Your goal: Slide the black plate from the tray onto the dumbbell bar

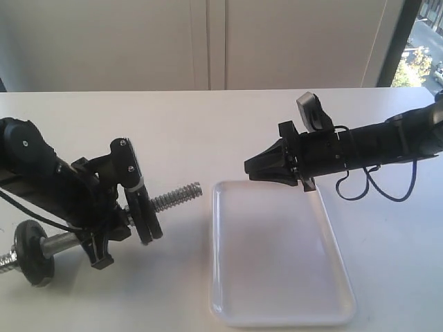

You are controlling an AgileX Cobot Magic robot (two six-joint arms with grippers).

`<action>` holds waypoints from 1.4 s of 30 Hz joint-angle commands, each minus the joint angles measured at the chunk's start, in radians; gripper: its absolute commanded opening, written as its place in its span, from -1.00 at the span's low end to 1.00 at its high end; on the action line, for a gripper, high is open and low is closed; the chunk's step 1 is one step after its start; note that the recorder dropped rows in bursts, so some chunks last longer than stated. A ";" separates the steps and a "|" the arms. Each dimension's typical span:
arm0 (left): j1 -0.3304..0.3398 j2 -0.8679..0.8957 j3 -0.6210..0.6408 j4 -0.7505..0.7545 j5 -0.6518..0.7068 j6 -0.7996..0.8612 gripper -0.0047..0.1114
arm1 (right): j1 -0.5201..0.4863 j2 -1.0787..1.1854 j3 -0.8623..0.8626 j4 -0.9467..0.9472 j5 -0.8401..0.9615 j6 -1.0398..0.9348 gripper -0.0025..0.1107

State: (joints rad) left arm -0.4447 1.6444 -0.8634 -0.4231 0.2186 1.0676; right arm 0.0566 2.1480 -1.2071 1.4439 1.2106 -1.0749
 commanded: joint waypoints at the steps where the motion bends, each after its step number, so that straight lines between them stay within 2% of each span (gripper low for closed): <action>1: 0.001 -0.023 -0.023 -0.071 -0.028 -0.025 -0.92 | -0.008 -0.012 -0.004 0.003 0.010 -0.027 -0.96; 30: -0.028 -0.008 -0.023 -0.071 -0.016 0.010 -0.92 | -0.008 -0.012 -0.002 0.016 0.010 -0.031 -0.96; 32: -0.028 0.005 -0.023 -0.071 -0.016 0.010 -0.85 | -0.008 -0.012 -0.001 0.011 0.010 -0.044 -0.96; 38: -0.028 0.043 -0.023 -0.071 -0.019 0.010 -0.43 | -0.008 -0.014 -0.001 0.016 0.010 -0.046 -0.96; 42: -0.028 0.044 -0.023 -0.071 -0.019 0.010 -0.29 | -0.008 -0.027 -0.001 0.020 0.010 -0.048 -0.96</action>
State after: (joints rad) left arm -0.4678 1.6992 -0.8694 -0.4519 0.2122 1.0829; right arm 0.0523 2.1438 -1.2071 1.4536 1.2106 -1.1061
